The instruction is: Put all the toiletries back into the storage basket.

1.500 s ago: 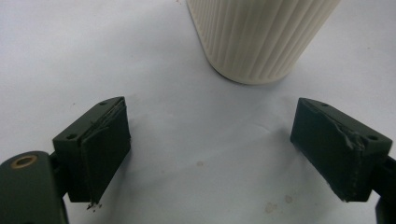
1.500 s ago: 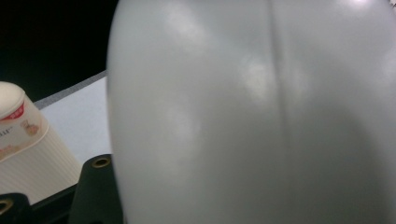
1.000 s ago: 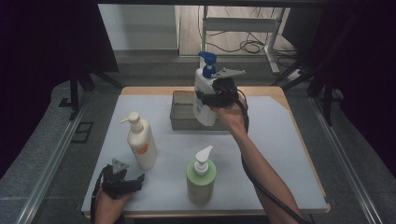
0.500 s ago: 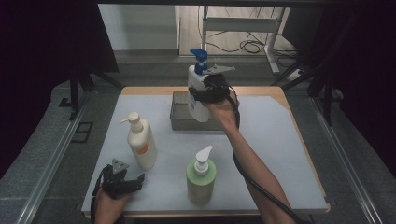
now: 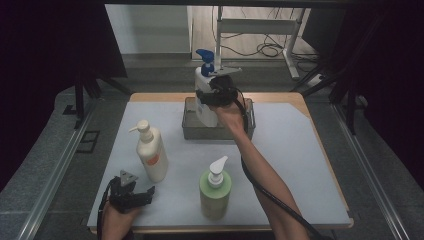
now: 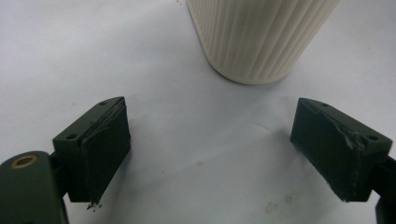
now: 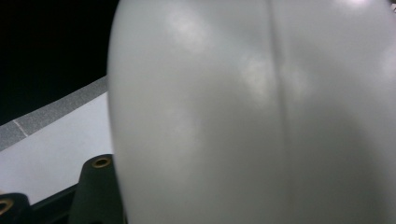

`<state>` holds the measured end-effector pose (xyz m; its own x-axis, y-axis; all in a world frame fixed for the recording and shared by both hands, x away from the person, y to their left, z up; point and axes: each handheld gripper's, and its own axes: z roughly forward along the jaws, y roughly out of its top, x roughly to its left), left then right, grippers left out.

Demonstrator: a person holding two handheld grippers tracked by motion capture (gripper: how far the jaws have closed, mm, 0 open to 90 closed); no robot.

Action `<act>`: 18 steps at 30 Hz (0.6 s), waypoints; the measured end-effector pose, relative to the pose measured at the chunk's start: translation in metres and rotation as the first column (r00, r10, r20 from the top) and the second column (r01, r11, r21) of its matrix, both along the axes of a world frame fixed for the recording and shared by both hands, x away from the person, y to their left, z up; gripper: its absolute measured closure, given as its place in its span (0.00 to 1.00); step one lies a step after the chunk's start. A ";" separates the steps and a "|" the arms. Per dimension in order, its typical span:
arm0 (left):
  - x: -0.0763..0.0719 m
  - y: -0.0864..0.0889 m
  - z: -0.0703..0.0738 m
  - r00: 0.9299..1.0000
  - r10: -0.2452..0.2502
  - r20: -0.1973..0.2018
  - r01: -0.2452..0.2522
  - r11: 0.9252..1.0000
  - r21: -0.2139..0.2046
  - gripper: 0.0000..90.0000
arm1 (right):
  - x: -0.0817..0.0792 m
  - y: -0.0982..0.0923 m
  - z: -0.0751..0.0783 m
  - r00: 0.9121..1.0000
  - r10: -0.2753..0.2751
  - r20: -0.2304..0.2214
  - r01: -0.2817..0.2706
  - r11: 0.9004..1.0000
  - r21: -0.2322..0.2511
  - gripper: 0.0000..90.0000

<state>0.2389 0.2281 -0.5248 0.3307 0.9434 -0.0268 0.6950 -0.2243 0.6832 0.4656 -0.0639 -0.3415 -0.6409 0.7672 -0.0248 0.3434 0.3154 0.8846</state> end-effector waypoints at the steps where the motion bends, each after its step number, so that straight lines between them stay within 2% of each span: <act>1: 0.000 0.000 0.000 1.000 0.003 0.000 -0.003 1.000 -0.001 0.13 | 0.001 0.002 0.000 1.000 0.001 -0.001 -0.001 1.000 -0.001 0.42; 7: 0.000 0.000 0.000 1.000 0.003 -0.002 -0.003 1.000 -0.001 0.13 | 0.006 0.011 -0.004 1.000 -0.002 0.007 0.002 1.000 -0.018 0.42; 18: 0.000 0.000 0.000 1.000 0.001 -0.003 -0.001 1.000 0.001 0.13 | 0.018 0.019 -0.014 1.000 -0.023 -0.007 0.023 1.000 -0.011 0.42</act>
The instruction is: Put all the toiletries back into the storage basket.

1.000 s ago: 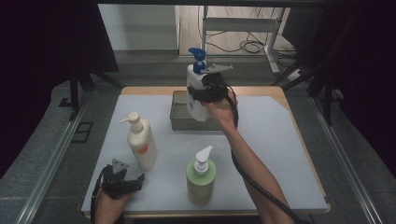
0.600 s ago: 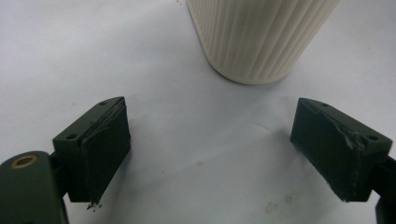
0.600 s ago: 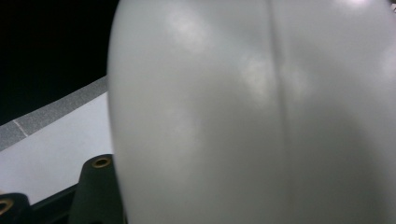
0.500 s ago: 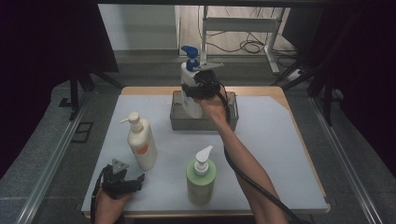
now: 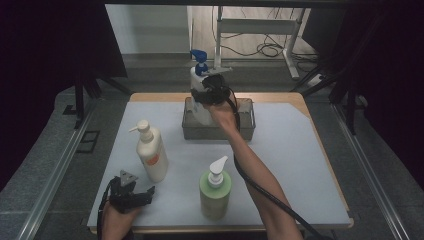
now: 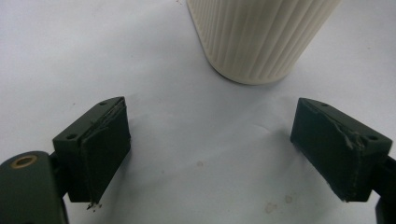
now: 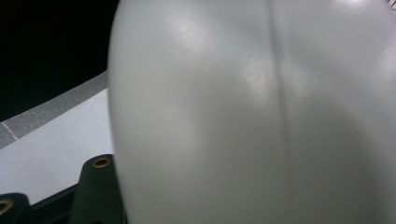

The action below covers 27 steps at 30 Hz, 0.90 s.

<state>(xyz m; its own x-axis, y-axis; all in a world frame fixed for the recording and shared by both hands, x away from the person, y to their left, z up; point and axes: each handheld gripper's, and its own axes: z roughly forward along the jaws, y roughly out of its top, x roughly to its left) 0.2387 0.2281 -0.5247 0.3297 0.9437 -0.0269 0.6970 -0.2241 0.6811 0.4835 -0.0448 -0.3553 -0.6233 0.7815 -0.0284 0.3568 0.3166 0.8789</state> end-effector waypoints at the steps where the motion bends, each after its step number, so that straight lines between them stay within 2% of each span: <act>1: 0.000 0.000 0.000 1.000 0.000 0.000 0.000 1.000 0.000 0.13 | 0.001 0.001 -0.001 1.000 0.000 -0.001 0.000 1.000 0.000 0.42; 13: 0.000 0.000 0.000 1.000 0.000 0.000 0.000 1.000 0.001 0.13 | 0.002 0.004 -0.015 1.000 -0.001 -0.025 0.001 1.000 -0.004 0.42; 27: 0.000 0.000 0.000 1.000 0.000 0.000 0.000 1.000 0.001 0.13 | -0.002 -0.001 -0.022 0.999 -0.005 -0.044 0.005 1.000 -0.002 0.42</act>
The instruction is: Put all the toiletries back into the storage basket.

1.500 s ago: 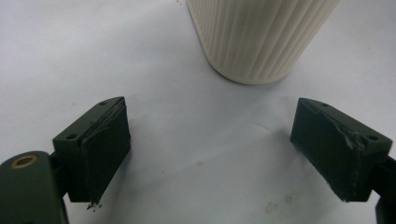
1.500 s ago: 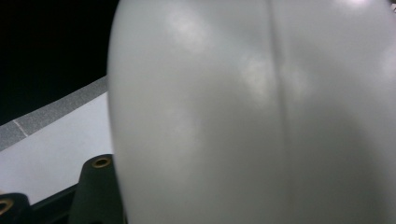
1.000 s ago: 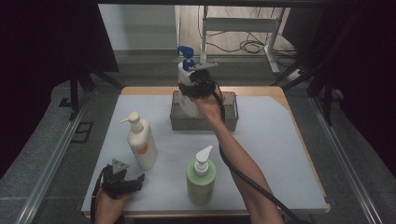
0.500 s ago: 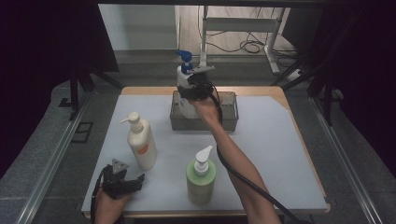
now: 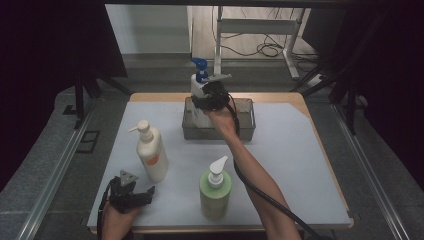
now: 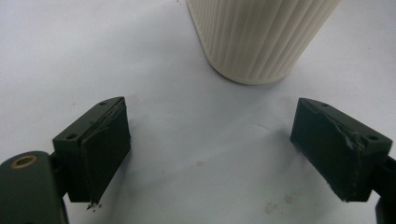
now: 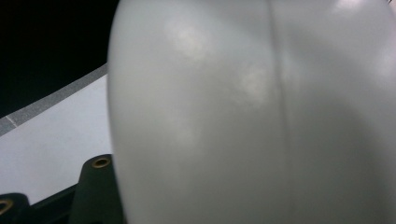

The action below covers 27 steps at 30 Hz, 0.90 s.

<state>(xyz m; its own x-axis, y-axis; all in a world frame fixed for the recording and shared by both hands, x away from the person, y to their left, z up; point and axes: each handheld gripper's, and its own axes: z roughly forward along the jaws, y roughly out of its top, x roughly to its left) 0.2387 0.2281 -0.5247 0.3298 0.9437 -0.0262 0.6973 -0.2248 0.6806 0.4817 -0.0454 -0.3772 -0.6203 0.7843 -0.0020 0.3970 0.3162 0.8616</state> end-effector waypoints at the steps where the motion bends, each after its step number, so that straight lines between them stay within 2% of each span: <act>1: 0.000 0.000 0.000 1.000 0.000 0.000 0.000 1.000 0.000 0.13 | 0.000 0.000 0.000 1.000 0.001 0.000 -0.001 1.000 0.000 0.42; 15: 0.000 0.000 0.000 1.000 0.000 0.001 0.000 1.000 -0.001 0.13 | 0.000 -0.001 -0.020 0.999 -0.011 -0.033 0.010 1.000 -0.027 0.42; 27: 0.000 0.000 0.000 1.000 0.000 0.000 0.000 1.000 0.001 0.13 | 0.000 0.001 -0.029 0.999 -0.009 -0.036 0.007 0.999 -0.052 0.42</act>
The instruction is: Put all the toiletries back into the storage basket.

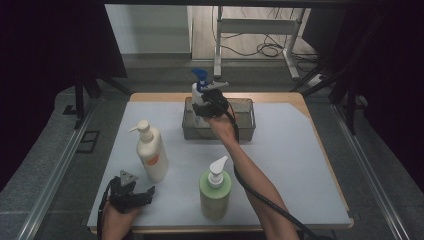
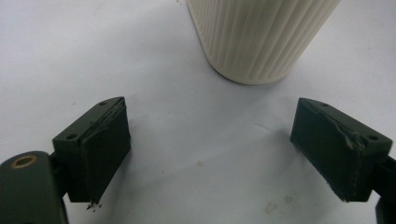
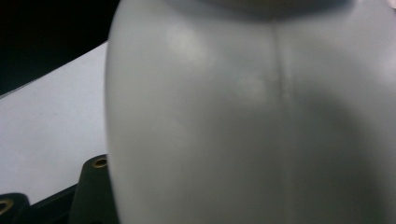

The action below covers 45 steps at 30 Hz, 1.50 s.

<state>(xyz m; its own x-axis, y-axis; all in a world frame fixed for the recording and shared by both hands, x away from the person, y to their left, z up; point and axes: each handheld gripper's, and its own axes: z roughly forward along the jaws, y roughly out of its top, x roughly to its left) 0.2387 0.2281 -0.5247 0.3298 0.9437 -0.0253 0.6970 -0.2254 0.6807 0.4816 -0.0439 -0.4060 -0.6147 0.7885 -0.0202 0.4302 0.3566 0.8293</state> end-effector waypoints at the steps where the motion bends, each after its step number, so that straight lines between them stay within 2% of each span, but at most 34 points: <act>1: 0.000 0.000 0.000 1.000 0.000 0.000 0.000 1.000 0.000 0.13 | 0.000 0.000 -0.001 1.000 -0.001 0.000 0.001 1.000 -0.003 0.42; 9: 0.000 0.000 0.000 1.000 0.000 0.000 0.000 1.000 0.000 0.13 | 0.001 0.001 -0.007 1.000 -0.010 -0.010 0.010 1.000 -0.015 0.42; 20: 0.000 0.000 0.000 1.000 0.000 0.000 0.000 1.000 0.000 0.13 | 0.005 -0.004 -0.008 0.999 -0.017 -0.032 0.017 1.000 0.014 0.41; 26: 0.000 0.000 0.000 1.000 -0.002 -0.002 0.002 1.000 0.003 0.13 | 0.005 -0.005 -0.011 1.000 -0.011 -0.016 0.011 0.999 0.030 0.39; 40: 0.000 0.000 0.000 1.000 -0.001 -0.002 0.001 1.000 0.003 0.13 | 0.004 -0.011 -0.012 1.000 0.005 0.025 -0.006 0.999 0.042 0.15; 45: 0.000 0.000 0.000 1.000 -0.001 -0.001 0.001 1.000 0.004 0.13 | 0.001 -0.015 -0.013 0.998 0.046 0.033 -0.047 0.999 0.023 0.15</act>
